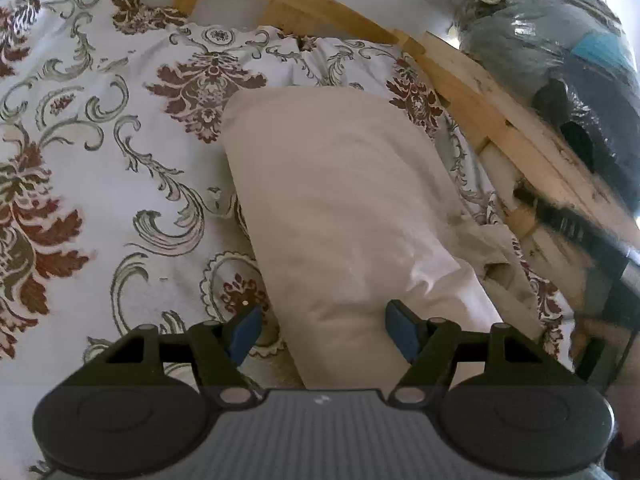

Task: Fold large clothes

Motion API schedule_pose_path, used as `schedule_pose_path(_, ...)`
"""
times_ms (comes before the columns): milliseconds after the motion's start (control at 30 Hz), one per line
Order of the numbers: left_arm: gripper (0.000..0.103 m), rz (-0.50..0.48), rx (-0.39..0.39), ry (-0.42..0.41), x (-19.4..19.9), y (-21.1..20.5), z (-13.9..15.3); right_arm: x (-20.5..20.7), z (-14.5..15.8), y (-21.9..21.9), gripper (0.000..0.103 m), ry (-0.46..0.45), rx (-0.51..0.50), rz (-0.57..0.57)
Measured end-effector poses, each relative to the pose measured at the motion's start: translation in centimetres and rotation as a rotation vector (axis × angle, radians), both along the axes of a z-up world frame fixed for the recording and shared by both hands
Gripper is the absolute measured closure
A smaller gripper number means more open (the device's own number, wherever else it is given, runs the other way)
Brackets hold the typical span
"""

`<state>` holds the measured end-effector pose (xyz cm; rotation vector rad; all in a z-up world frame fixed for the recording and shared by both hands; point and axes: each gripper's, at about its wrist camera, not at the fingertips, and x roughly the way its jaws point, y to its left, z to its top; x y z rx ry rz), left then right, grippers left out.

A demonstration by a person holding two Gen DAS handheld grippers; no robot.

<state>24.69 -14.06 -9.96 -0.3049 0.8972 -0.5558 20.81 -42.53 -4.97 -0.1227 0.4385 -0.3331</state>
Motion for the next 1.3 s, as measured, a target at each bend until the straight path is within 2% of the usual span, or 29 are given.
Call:
schedule_pose_path(67,0.03,-0.003,-0.01,0.003,0.2,-0.1,-0.3,0.9,1.1,0.8,0.009,-0.053,-0.02,0.04)
schedule_pose_path(100,0.03,-0.008,-0.011,0.003,0.3,-0.2,-0.3,2.0,1.2,1.5,0.009,-0.052,-0.009,0.104)
schedule_pose_path(233,0.03,-0.017,-0.017,0.014,0.6,-0.1,-0.9,7.5,-1.2,3.8,0.017,0.026,-0.074,0.278)
schedule_pose_path(300,0.03,-0.008,-0.038,0.025,0.7,0.0,-1.6,10.1,-3.3,3.9,0.02,0.091,-0.045,0.334)
schedule_pose_path(400,0.03,-0.013,-0.06,0.042,1.2,-0.1,-2.3,12.2,-5.9,2.9,0.02,0.152,0.047,0.315)
schedule_pose_path(500,0.028,-0.025,-0.06,0.047,1.5,-0.6,-3.1,13.1,-8.0,1.9,0.02,0.183,0.071,0.278)
schedule_pose_path(600,0.026,-0.018,-0.055,0.048,1.4,-0.6,-3.5,12.8,-9.6,1.9,0.02,0.201,0.05,0.25)
schedule_pose_path(733,0.016,0.005,-0.027,0.026,0.9,-0.5,-3.0,11.8,-9.0,2.3,0.021,0.197,0.032,0.224)
schedule_pose_path(833,0.017,0.019,-0.083,0.055,0.9,0.2,-2.6,9.5,-6.5,1.8,0.024,0.159,0.074,0.199)
schedule_pose_path(933,0.016,-0.003,-0.124,0.078,0.9,0.1,-1.9,6.3,-2.4,1.0,0.013,0.102,0.116,0.132)
schedule_pose_path(1067,0.014,-0.024,-0.04,0.026,0.1,-1.0,-1.6,1.4,0.5,-0.3,0.005,0.108,0.304,-0.008)
schedule_pose_path(1133,0.013,-0.013,-0.036,0.051,0.4,-1.0,-2.0,-0.7,0.1,-1.4,0.005,0.156,0.454,-0.085)
schedule_pose_path(1200,0.013,-0.003,-0.026,0.085,0.8,-0.9,-2.4,-1.9,-0.8,-2.3,0.005,0.172,0.583,-0.112)
schedule_pose_path(1233,0.013,-0.002,-0.022,0.095,1.0,-0.9,-2.7,-1.9,-1.2,-2.7,0.007,0.183,0.611,-0.125)
schedule_pose_path(1300,0.013,-0.003,-0.015,0.094,1.1,-0.8,-2.9,-1.7,-1.7,-3.0,0.007,0.176,0.586,-0.136)
